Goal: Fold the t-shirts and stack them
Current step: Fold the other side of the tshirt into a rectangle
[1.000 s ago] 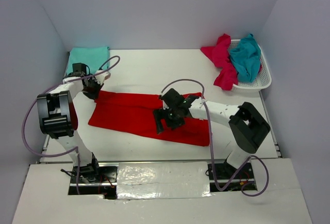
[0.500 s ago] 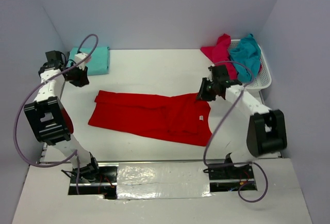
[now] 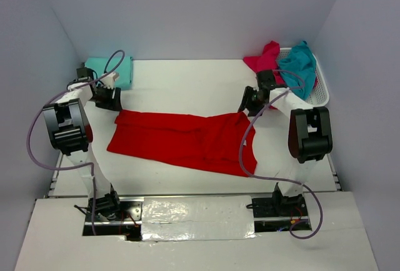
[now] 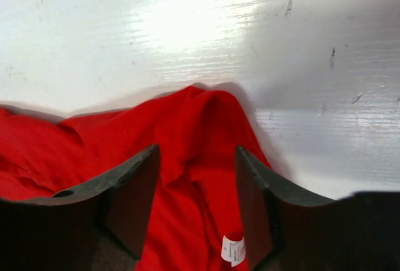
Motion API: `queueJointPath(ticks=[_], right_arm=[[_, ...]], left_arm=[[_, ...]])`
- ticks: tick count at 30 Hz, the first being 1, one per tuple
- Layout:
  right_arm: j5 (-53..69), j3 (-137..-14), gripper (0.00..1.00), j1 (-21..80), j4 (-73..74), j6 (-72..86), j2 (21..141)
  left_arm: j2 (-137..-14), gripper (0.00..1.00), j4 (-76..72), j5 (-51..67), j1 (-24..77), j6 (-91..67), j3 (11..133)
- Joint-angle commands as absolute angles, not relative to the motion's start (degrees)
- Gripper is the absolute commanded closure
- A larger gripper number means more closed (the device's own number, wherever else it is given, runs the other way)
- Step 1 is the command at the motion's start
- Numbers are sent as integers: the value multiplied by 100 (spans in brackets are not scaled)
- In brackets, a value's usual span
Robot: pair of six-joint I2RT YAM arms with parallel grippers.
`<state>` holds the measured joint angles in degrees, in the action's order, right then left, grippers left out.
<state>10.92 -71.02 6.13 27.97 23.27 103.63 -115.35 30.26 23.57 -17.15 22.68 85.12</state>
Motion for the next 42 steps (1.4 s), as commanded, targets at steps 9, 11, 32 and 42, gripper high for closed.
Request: queueJointPath(ticks=[9,11,32,42], right_arm=[[782,-7647,30,650,3225,1960,11223],[817,-7612,35,650,3226,1925,11311],[695,-9755,98,782,3488,1239,12180],[545,-10424,21,782,3885,1275,12437]], left_arm=[[-11847,27,2891,2030,-1213,2320,8438],[-11857,35,3066,2056,-1204,2434,8367],[-9940,100,2303,2303,-1942,2242,6820],[-10802,30,2338,2188,-1942,2241,7953]])
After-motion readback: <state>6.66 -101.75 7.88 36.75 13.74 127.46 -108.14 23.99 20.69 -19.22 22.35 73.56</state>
